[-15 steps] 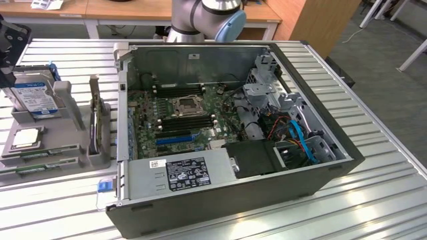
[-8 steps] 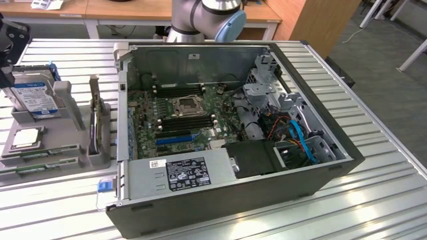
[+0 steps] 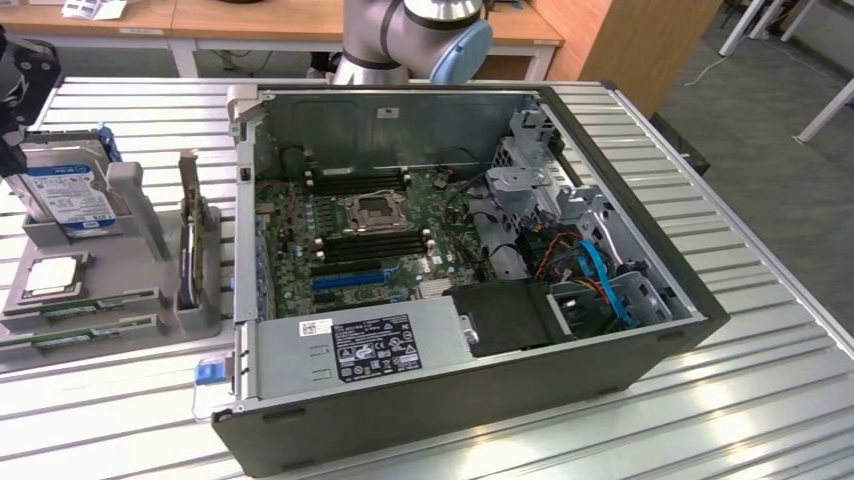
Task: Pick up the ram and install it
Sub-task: 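Pick up the ram and move it above insertion slot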
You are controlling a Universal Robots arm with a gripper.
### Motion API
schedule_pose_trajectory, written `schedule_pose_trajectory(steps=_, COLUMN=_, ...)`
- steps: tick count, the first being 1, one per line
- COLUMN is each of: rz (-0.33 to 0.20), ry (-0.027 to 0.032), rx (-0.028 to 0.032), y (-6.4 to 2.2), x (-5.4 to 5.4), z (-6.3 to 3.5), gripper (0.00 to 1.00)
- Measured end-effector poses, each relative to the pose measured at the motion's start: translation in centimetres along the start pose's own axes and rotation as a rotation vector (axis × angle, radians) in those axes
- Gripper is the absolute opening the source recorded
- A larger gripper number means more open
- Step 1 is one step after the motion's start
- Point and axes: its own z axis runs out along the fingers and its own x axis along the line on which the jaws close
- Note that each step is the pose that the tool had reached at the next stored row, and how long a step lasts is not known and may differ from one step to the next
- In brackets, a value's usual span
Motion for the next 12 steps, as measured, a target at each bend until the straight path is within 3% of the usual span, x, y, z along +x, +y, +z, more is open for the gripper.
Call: schedule_pose_trajectory(steps=12, rz=-0.218, ry=0.0097, rx=-0.0029, y=0.0, x=0.0, z=0.0, gripper=0.1)
